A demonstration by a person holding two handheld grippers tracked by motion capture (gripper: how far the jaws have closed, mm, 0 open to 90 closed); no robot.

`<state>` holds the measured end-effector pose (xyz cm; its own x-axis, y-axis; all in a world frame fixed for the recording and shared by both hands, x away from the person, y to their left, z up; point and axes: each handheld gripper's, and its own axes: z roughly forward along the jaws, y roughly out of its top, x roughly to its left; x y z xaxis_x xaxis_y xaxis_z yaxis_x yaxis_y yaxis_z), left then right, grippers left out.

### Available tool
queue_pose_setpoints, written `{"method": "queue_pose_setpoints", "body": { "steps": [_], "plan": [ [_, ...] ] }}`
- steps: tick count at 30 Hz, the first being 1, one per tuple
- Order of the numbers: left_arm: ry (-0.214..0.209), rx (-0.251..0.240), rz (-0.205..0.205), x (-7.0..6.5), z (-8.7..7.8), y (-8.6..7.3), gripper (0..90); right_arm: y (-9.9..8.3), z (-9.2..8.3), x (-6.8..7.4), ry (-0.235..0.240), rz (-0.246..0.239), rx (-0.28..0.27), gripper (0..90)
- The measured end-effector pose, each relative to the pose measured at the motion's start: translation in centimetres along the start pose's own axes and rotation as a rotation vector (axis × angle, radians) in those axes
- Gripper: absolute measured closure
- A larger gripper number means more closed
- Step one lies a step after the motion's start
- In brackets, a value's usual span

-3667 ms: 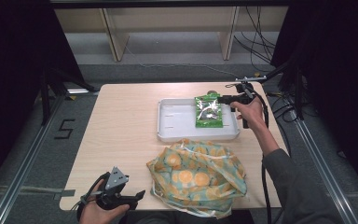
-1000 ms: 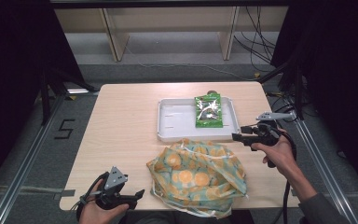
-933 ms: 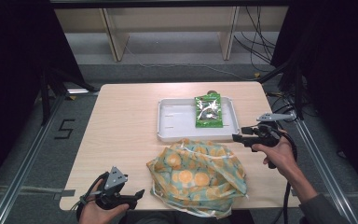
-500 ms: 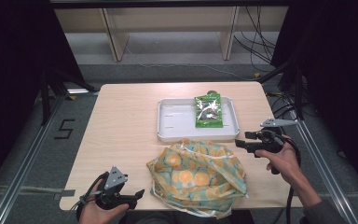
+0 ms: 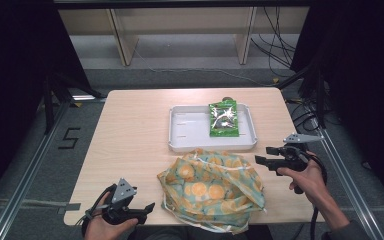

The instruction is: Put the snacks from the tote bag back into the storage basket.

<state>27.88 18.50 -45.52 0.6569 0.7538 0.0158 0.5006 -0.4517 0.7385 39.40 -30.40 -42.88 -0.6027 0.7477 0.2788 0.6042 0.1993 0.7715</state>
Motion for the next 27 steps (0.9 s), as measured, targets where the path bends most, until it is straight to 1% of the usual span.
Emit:
{"method": "queue_pose_setpoints", "body": {
  "steps": [1, 2, 3, 4, 5, 6, 7, 8, 9, 10, 11, 12, 13, 14, 15, 16, 17, 18, 19, 20, 21, 22, 23, 24, 25, 26, 27],
  "plan": [
    [0.000, -0.002, -0.007, -0.1, 0.0, 0.0, 21.2, -0.1, 0.0, -0.3, -0.003, -0.047, -0.007, 33.8],
    [0.001, -0.001, -0.005, 0.0, 0.0, 0.0, 21.1, -0.2, -0.1, -0.1, -0.003, -0.019, -0.005, 33.7],
    [0.001, -0.001, -0.005, 0.0, 0.0, 0.0, 21.2, -0.4, -0.2, -0.3, -0.002, -0.037, 0.003, 33.6],
    [0.007, -0.009, 0.007, 0.1, 0.1, 0.0, 21.2, -0.5, -0.2, -0.1, 0.003, -0.014, 0.001, 33.5],
    [0.010, -0.011, 0.023, 0.2, 0.1, 0.1, 21.2, -0.7, -0.3, 0.0, 0.003, -0.005, 0.013, 33.1],
    [0.010, -0.011, 0.022, 0.2, 0.1, 0.1, 21.2, -0.8, -0.3, -0.2, -0.008, -0.026, 0.002, 32.7],
    [0.008, -0.010, 0.015, 0.1, 0.1, 0.0, 21.2, -0.8, -0.5, -0.3, -0.013, -0.044, 0.011, 32.6],
    [0.008, -0.011, 0.012, 0.1, 0.1, 0.0, 21.2, -1.0, -0.5, -0.1, -0.007, -0.010, 0.025, 32.6],
    [0.001, -0.002, 0.000, 0.0, 0.0, 0.0, 21.2, -1.1, -0.5, -0.1, -0.016, -0.011, 0.019, 32.5],
    [0.002, -0.009, -0.012, -0.1, 0.0, 0.0, 21.2, -1.2, -0.6, -0.2, -0.005, -0.025, 0.013, 32.4],
    [0.003, -0.012, -0.014, -0.1, 0.0, 0.0, 21.2, -1.3, -0.8, -0.1, -0.005, -0.015, 0.027, 32.4],
    [0.006, -0.001, 0.012, 0.1, 0.0, 0.0, 21.2, -1.4, -0.9, -0.2, -0.010, -0.035, 0.022, 32.4],
    [0.012, -0.010, 0.030, 0.3, 0.1, 0.1, 21.2, -1.6, -0.8, 0.0, -0.004, -0.022, 0.006, 32.3],
    [0.008, -0.010, 0.016, 0.1, 0.1, 0.0, 21.2, -1.7, -0.9, 0.1, 0.007, -0.005, 0.031, 32.2],
    [0.000, 0.002, -0.001, 0.0, 0.0, 0.0, 21.2, -1.8, -1.0, 0.0, -0.006, -0.042, 0.030, 32.2],
    [0.002, -0.010, -0.015, -0.1, 0.0, 0.0, 21.2, -2.0, -0.9, 0.2, 0.006, -0.006, 0.034, 32.2],
    [0.003, -0.013, -0.014, -0.1, 0.0, 0.0, 21.2, -2.1, -1.0, 0.0, 0.000, -0.038, 0.036, 32.1],
    [0.003, -0.012, -0.012, -0.1, 0.0, 0.0, 21.2, -2.1, -1.1, 0.0, 0.001, -0.035, 0.041, 32.0],
    [0.003, -0.011, -0.013, -0.1, 0.0, 0.0, 21.2, -2.4, -1.2, 0.3, -0.001, -0.007, 0.042, 31.9],
    [0.004, -0.012, -0.014, -0.1, 0.0, 0.0, 21.2, -2.4, -1.2, 0.1, -0.008, -0.038, 0.030, 31.9],
    [0.004, -0.012, -0.013, -0.1, 0.0, 0.0, 21.2, -2.5, -1.3, 0.3, -0.002, -0.014, 0.039, 31.8],
    [0.003, -0.011, -0.014, -0.1, 0.0, 0.0, 21.2, -2.6, -1.5, 0.2, -0.012, -0.034, 0.043, 31.4],
    [0.003, -0.011, -0.013, -0.1, 0.0, 0.0, 21.2, -2.8, -1.4, 0.1, 0.003, -0.036, 0.044, 31.3],
    [0.004, -0.006, -0.005, 0.0, 0.0, 0.0, 21.2, -2.9, -1.6, 0.4, 0.004, 0.000, 0.057, 31.3],
    [0.003, -0.004, -0.005, 0.0, 0.0, 0.0, 21.2, -3.2, -1.6, 0.2, -0.009, -0.030, 0.031, 31.2],
    [0.003, -0.013, -0.016, -0.1, 0.0, 0.0, 21.2, -3.2, -1.7, 0.2, 0.005, -0.030, 0.058, 31.1],
    [0.003, -0.012, -0.016, -0.1, 0.0, 0.0, 21.2, -3.4, -1.8, 0.1, 0.004, -0.038, 0.057, 31.1]
  ]
}}
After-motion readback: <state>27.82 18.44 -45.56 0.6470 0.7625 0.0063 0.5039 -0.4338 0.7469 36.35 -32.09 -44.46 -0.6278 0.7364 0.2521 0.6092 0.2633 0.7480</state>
